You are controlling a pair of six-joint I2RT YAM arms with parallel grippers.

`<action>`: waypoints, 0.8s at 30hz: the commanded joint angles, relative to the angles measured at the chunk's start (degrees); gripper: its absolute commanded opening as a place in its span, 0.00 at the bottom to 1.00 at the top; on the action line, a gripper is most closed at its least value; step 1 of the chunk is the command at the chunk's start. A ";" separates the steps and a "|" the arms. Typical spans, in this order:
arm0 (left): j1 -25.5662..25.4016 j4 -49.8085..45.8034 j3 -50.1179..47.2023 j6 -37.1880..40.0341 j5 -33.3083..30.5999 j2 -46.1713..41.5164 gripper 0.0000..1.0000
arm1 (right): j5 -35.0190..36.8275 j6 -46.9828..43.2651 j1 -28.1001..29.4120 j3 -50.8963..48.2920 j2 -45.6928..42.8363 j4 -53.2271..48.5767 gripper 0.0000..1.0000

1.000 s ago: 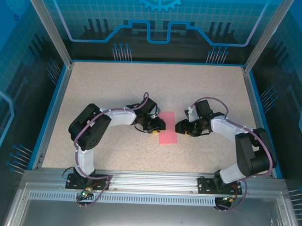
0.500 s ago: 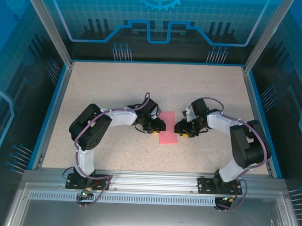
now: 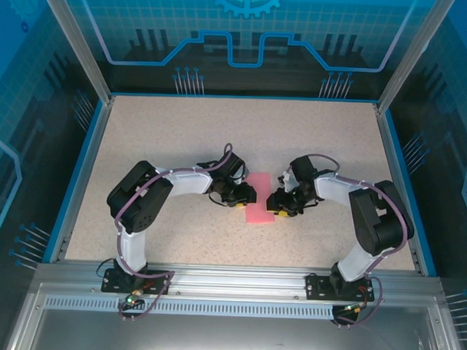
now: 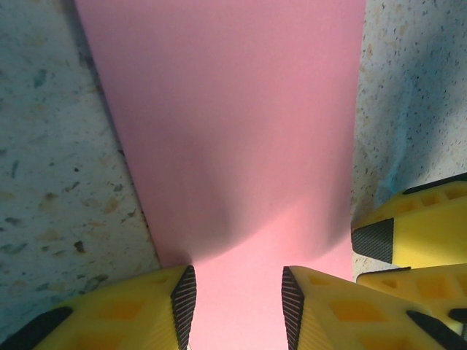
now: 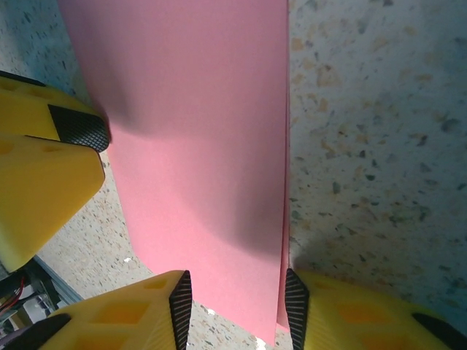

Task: Fold a paper plane with a square sheet of paper (fold left side to right side)
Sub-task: Fold the triangle a second time at the center of the table.

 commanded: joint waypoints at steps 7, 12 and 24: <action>-0.91 -3.45 0.59 1.28 -0.71 2.21 0.40 | -1.74 1.10 1.29 0.70 1.39 -0.31 0.40; -0.90 -3.14 0.60 1.30 -0.45 1.77 0.40 | -3.00 2.14 1.28 0.40 0.17 1.58 0.40; -0.41 -1.10 -0.84 5.99 -3.97 -9.58 0.55 | -5.50 3.37 0.15 1.19 1.08 2.79 0.40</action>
